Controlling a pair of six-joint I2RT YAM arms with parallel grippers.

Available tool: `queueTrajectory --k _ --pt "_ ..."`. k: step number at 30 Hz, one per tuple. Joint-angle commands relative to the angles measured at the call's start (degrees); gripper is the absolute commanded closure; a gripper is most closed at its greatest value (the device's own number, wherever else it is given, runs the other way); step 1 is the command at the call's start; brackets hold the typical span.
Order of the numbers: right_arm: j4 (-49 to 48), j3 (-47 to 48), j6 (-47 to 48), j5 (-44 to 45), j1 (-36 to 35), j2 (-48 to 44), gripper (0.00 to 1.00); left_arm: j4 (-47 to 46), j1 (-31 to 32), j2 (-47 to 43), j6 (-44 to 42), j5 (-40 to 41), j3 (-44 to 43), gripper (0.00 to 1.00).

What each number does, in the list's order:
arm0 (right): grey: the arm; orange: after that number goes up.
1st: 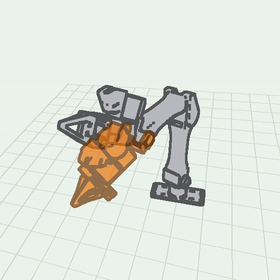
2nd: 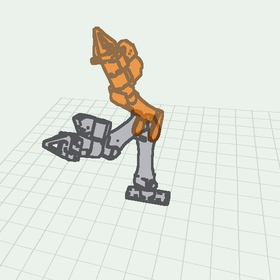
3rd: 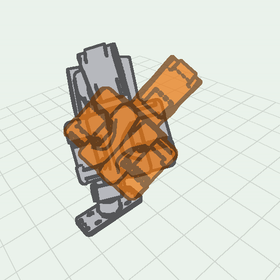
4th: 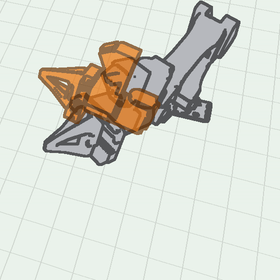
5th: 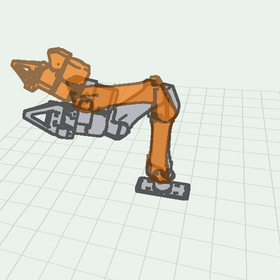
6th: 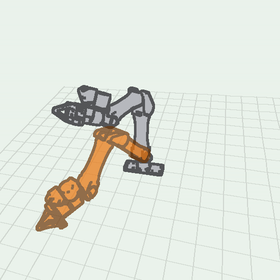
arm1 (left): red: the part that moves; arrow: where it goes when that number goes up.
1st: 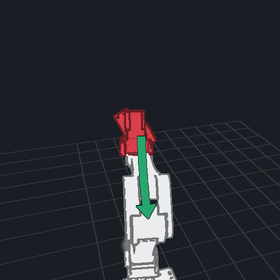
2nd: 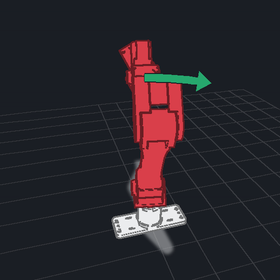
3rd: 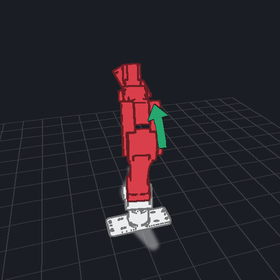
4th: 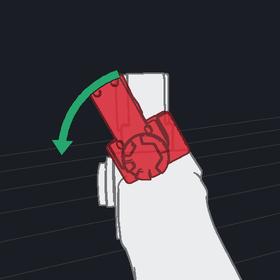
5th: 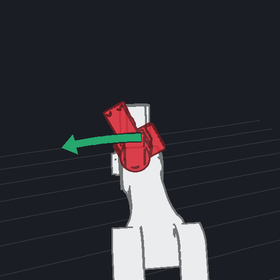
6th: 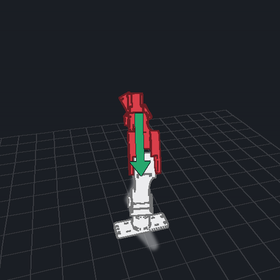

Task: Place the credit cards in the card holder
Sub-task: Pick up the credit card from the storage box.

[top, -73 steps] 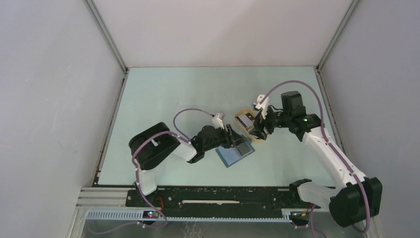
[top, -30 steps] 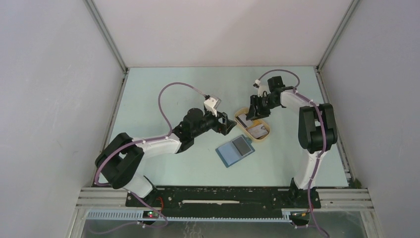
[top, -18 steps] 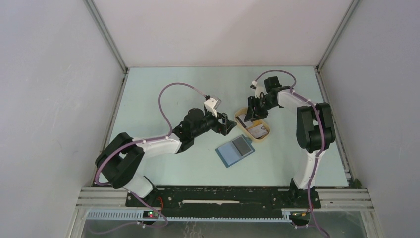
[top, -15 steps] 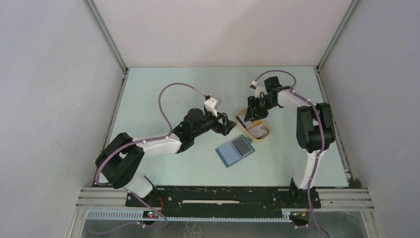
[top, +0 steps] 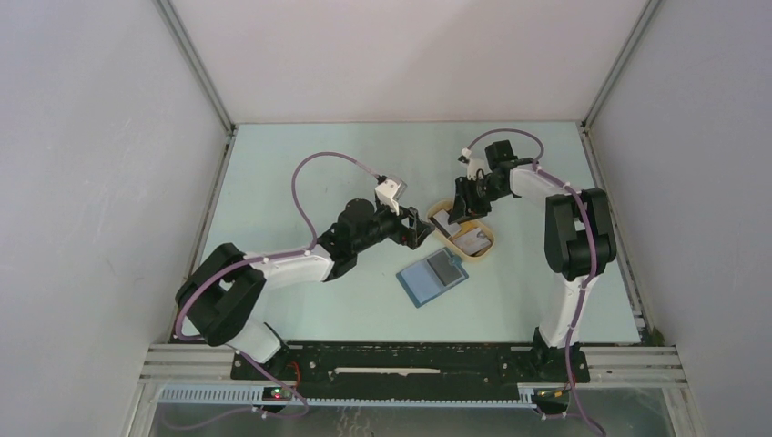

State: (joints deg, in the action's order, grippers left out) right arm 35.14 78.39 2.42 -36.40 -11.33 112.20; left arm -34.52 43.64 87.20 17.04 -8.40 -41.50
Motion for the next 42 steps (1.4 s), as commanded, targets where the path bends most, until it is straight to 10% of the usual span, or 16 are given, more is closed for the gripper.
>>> queueTrajectory --k 1,42 --pt "0.38 2.1 -0.44 -4.56 -0.01 -2.47 0.57 -0.98 0.13 0.42 0.19 -0.96 -2.38 0.14" --pt "-1.03 1.06 -5.35 -23.22 3.16 4.02 0.5 -0.58 0.16 1.61 0.54 -1.45 -3.12 0.15"
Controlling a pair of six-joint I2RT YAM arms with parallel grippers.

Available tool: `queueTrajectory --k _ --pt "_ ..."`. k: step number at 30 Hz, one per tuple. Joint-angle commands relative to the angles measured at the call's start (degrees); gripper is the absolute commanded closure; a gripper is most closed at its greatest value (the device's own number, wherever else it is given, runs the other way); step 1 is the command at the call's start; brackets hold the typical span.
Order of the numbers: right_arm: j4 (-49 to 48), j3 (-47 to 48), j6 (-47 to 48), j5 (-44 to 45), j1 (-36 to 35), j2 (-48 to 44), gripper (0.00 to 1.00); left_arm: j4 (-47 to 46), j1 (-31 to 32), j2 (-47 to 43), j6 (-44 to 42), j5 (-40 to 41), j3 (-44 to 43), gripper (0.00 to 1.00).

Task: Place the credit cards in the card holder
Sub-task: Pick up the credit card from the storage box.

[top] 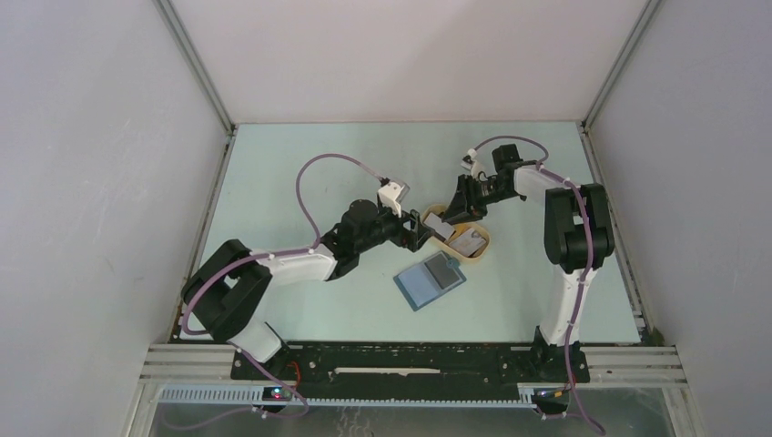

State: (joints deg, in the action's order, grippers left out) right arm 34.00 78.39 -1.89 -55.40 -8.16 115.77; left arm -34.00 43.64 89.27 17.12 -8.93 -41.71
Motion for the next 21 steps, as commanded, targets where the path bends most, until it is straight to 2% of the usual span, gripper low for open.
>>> queueTrajectory --k 1,5,14,21 --pt "0.1 1.09 -1.01 -4.59 -0.01 0.34 0.5 -1.07 0.1 -0.7 0.45 -0.77 -2.7 0.15" --pt "0.1 1.09 -0.9 -5.42 -0.1 0.12 0.53 -1.16 0.11 0.11 0.98 -0.49 -3.25 0.17" --pt "0.19 1.13 -1.6 -7.19 -0.66 0.47 0.65 0.55 0.09 1.01 1.07 1.1 -4.29 0.4" --pt "0.44 1.09 -1.86 -8.08 -1.18 1.42 0.66 1.94 0.06 2.04 1.07 0.24 -5.48 0.43"
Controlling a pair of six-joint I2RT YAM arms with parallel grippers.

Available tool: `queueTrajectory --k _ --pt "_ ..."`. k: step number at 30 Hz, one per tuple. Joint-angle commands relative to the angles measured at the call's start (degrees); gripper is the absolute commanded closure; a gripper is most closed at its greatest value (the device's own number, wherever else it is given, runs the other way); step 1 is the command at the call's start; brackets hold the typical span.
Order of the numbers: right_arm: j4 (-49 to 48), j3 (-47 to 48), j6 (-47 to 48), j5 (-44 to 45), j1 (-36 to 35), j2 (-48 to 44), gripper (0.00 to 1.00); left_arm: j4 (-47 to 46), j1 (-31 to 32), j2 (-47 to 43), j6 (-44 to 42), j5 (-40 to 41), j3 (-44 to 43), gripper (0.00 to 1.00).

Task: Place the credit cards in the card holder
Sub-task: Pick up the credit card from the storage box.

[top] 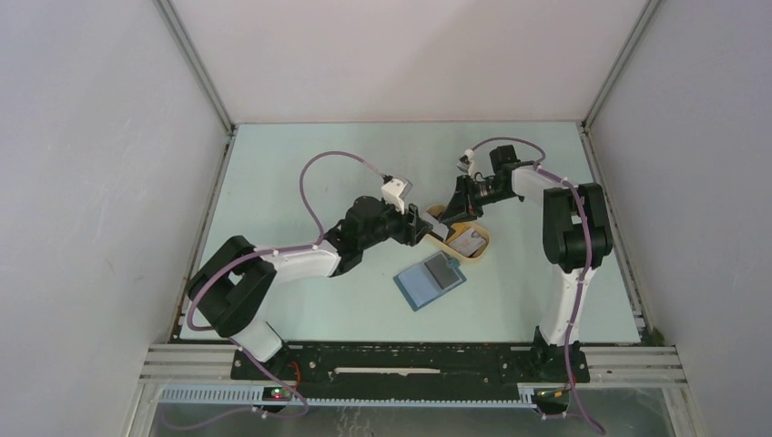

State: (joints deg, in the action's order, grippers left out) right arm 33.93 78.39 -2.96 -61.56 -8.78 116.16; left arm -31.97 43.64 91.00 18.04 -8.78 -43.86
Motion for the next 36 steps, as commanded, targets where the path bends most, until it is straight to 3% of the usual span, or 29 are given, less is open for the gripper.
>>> queueTrajectory --k 1,9,17,24,36 --pt "0.64 1.07 -0.76 -2.33 -0.54 1.19 0.66 0.04 0.11 0.3 0.19 -0.02 -3.34 0.43" --pt "1.64 1.57 0.02 -1.61 -0.69 1.65 0.65 2.35 0.05 2.26 0.41 -0.73 -5.23 0.53" --pt "2.52 1.85 1.02 -0.48 -1.16 2.0 0.62 3.76 0.1 3.18 0.41 -1.98 -6.27 0.57" --pt "4.16 2.64 2.78 1.22 -1.92 1.89 0.6 6.62 0.07 5.05 0.5 -2.34 -8.52 0.74" --pt "6.22 3.85 4.81 4.29 -3.22 2.49 0.59 7.53 0.07 5.33 0.33 -2.41 -8.97 0.76"
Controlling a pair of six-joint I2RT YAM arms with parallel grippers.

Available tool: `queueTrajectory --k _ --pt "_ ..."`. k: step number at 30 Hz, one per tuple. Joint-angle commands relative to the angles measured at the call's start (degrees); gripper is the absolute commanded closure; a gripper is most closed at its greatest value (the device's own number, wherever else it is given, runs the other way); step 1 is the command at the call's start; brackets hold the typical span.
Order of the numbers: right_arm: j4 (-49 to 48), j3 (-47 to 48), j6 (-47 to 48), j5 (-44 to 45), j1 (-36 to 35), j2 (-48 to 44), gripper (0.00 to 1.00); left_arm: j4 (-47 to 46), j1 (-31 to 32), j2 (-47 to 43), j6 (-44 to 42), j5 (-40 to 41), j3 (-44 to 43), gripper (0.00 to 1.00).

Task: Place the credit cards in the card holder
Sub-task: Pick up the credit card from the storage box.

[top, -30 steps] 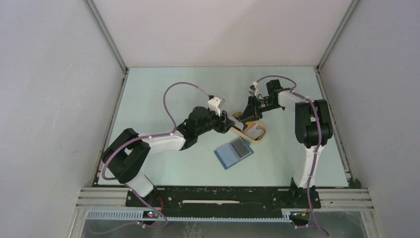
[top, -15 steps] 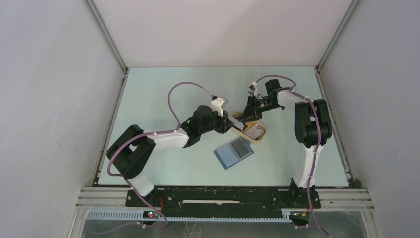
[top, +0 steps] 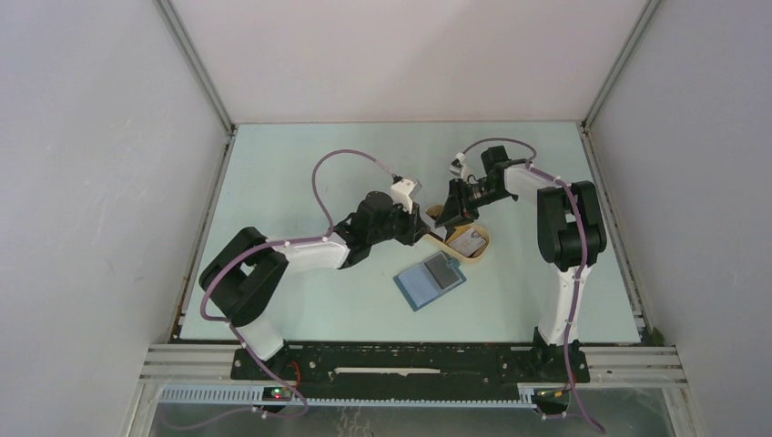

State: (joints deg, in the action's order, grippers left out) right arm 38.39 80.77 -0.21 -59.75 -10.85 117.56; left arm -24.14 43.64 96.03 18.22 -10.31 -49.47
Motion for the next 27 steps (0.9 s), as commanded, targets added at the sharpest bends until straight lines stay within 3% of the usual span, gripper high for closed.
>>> queueTrajectory --k 1,12,27 --pt "1.77 1.49 2.12 2.64 -1.18 1.14 0.58 -0.26 0.09 0.31 0.15 -0.8 -3.4 0.76" --pt "2.12 1.84 3.49 6.8 -1.79 0.31 0.55 -0.11 0.05 0.22 0.15 -0.59 -3.43 0.76" --pt "2.47 2.22 2.82 5.14 -1.08 0.06 0.52 -0.04 0.05 -0.09 -0.01 -0.16 -3.17 0.76"
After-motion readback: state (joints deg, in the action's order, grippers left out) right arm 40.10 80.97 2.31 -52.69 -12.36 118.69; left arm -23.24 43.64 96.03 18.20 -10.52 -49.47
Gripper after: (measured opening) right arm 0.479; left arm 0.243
